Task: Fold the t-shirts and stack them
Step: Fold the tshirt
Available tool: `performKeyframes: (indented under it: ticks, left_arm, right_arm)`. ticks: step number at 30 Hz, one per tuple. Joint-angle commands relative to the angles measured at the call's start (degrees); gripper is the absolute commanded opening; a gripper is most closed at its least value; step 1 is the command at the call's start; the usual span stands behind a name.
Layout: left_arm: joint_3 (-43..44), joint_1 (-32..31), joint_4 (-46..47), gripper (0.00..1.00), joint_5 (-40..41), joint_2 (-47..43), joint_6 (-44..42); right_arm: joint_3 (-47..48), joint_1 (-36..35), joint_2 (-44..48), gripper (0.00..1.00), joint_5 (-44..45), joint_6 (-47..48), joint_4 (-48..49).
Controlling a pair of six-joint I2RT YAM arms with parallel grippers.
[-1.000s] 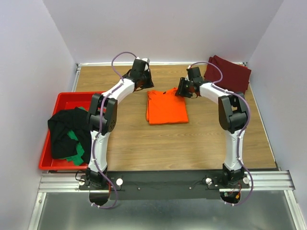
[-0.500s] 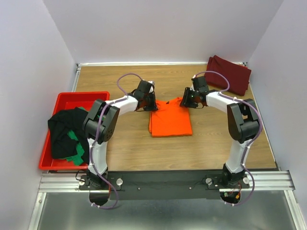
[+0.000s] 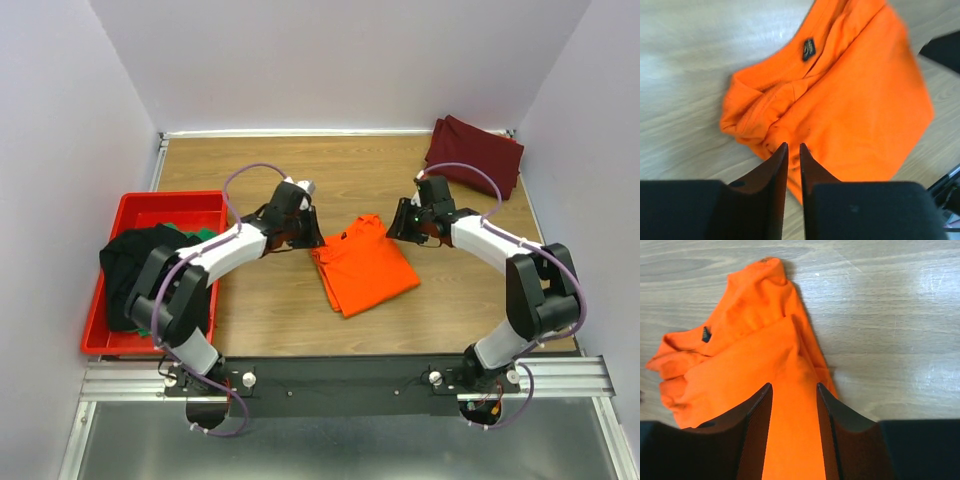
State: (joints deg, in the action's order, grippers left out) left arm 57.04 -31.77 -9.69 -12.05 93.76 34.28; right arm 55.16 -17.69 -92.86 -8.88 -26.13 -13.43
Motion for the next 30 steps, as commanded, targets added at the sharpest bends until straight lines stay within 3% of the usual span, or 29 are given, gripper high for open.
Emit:
performKeyframes:
  ticks: [1,6,15,30]
  left_arm:
    - [1.50,1.97,-3.57,0.28,3.18,-4.89,-2.11]
    - [-2.00,1.80,-4.99,0.40,1.60,-6.74,-0.45]
    - [-7.46,-1.19,-0.24,0.41,-2.26,-5.69,2.63]
    - [-6.68,-1.28,3.80,0.37,-3.68,-1.47,2.90]
  right_arm:
    - [-0.67,-0.50,2.25,0.49,2.02,-0.76,-0.37]
    - [4.25,-0.50,-2.93,0.49,0.54,-0.06,-0.19]
    - [7.16,-0.41,-7.95,0.51,-2.01,0.29,0.95]
    - [6.81,-0.85,-9.53,0.47,-2.81,-1.03,2.27]
